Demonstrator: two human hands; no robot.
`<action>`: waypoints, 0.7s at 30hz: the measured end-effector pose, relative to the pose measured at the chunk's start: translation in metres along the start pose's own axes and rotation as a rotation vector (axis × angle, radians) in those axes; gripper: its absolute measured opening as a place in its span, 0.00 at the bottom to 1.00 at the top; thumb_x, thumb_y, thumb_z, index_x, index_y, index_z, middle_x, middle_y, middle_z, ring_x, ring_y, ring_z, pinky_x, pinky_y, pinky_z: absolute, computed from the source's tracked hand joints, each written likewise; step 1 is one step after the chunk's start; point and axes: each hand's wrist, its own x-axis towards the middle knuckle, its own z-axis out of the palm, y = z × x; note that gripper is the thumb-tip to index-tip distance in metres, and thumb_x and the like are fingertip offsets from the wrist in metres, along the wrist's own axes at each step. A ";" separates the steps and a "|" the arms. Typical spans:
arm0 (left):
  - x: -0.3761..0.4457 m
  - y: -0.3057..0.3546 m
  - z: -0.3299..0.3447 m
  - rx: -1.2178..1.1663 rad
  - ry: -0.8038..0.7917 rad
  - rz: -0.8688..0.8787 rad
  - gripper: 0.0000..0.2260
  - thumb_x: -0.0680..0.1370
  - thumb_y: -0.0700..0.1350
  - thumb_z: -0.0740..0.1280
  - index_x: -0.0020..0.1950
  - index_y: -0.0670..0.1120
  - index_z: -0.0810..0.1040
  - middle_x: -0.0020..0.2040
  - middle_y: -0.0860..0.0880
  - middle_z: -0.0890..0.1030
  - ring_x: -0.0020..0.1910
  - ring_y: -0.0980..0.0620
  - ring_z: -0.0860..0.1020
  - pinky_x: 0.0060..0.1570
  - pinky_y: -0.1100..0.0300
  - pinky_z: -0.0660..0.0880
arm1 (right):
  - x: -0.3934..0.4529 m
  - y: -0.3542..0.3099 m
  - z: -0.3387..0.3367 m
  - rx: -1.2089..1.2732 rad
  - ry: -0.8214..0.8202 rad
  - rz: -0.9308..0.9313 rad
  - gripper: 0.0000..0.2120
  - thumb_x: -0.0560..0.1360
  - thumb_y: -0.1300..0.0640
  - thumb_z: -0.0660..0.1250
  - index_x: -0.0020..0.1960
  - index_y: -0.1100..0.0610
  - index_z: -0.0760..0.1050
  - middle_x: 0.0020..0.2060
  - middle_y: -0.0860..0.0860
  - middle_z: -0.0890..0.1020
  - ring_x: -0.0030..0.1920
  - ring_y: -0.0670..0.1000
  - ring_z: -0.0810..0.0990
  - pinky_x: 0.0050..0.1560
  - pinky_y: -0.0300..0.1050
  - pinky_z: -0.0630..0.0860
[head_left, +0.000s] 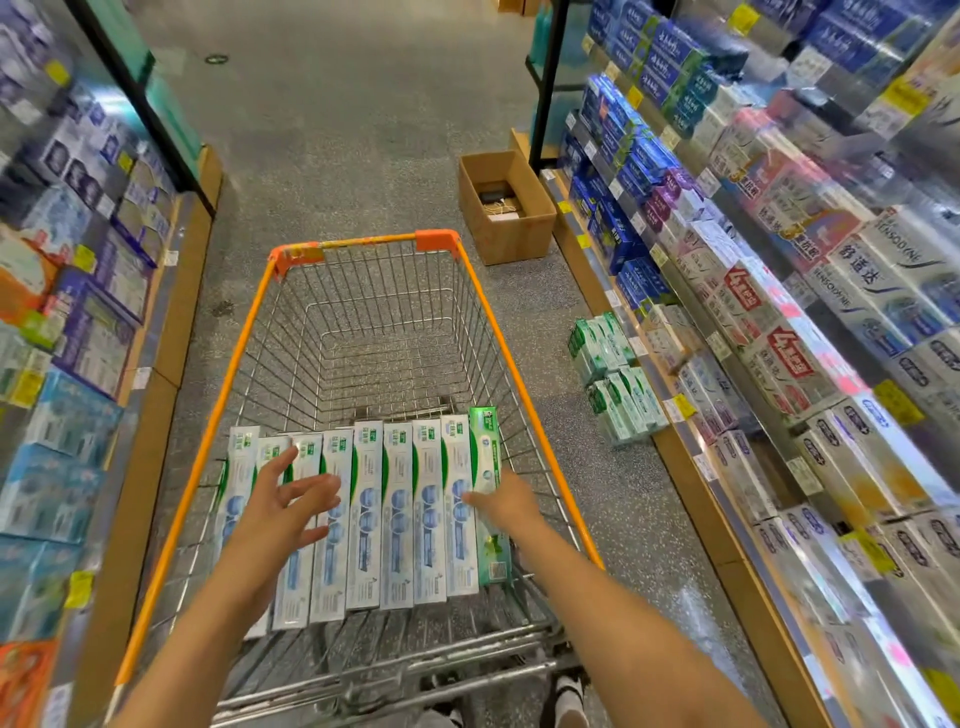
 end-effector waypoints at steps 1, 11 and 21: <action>-0.001 0.001 0.000 -0.004 -0.009 -0.001 0.29 0.77 0.45 0.66 0.75 0.54 0.58 0.57 0.48 0.76 0.53 0.49 0.78 0.55 0.47 0.73 | -0.001 0.000 -0.003 -0.019 -0.019 -0.012 0.29 0.72 0.49 0.72 0.68 0.60 0.68 0.64 0.55 0.76 0.61 0.56 0.76 0.58 0.47 0.75; -0.014 0.059 0.076 -0.047 -0.013 0.183 0.23 0.78 0.44 0.64 0.71 0.49 0.63 0.57 0.44 0.78 0.55 0.45 0.78 0.55 0.47 0.73 | -0.117 0.003 -0.172 0.275 0.395 -0.446 0.24 0.75 0.54 0.69 0.68 0.54 0.67 0.56 0.47 0.75 0.51 0.48 0.77 0.50 0.40 0.72; -0.048 0.044 0.385 -0.023 -0.396 0.117 0.22 0.73 0.43 0.70 0.64 0.49 0.68 0.51 0.46 0.80 0.46 0.50 0.80 0.40 0.57 0.73 | -0.146 0.201 -0.363 0.413 0.604 -0.236 0.12 0.75 0.55 0.69 0.56 0.50 0.71 0.51 0.49 0.79 0.46 0.41 0.77 0.47 0.35 0.74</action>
